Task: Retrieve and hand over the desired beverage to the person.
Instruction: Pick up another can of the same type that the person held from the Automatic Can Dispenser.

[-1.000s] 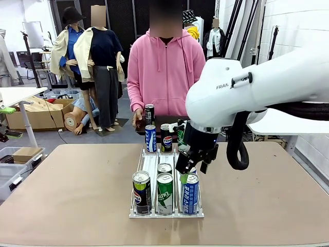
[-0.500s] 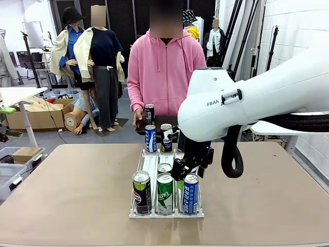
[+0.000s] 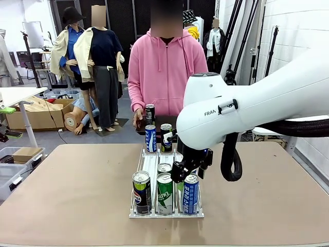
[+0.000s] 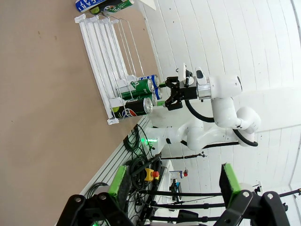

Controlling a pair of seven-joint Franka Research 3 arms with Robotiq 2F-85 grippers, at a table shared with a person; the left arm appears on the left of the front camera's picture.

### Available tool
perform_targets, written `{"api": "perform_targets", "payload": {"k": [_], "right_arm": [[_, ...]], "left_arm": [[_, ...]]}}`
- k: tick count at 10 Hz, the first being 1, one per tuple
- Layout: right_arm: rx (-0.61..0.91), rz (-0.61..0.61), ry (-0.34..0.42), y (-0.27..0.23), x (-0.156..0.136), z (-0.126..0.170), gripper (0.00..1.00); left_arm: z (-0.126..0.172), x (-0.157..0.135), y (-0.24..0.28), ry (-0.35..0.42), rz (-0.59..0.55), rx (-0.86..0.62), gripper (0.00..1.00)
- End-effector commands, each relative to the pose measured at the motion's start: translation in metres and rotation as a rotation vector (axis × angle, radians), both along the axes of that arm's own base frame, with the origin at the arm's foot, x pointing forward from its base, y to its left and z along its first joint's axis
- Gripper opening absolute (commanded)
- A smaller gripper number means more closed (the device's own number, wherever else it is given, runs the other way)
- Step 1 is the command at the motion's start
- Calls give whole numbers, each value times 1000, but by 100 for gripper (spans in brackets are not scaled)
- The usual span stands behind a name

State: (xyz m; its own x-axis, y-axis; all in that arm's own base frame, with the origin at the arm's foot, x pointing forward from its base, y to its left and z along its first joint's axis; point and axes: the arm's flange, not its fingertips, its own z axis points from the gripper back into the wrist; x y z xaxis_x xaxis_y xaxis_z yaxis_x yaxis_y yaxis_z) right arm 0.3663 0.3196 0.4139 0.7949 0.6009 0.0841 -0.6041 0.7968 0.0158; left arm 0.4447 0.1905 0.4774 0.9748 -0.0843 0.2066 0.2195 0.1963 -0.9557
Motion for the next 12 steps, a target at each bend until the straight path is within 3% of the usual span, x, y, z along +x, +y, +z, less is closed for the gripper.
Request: {"api": "perform_targets", "payload": {"k": [1,5,7,12], "right_arm": [[-23,-27,-26,9,3,-9,100],[-41,-28,-3,9,7,-17,100],[-39,-22,-4,10,9,-13,94],[-56,-23,8,11,10,-11,51]], "left_arm": [[0,-5,-2,-3,15,11,100],[0,-5,-2,-3,15,11,100],[0,-5,-2,-3,15,11,100],[0,-5,-2,-3,15,11,100]]}}
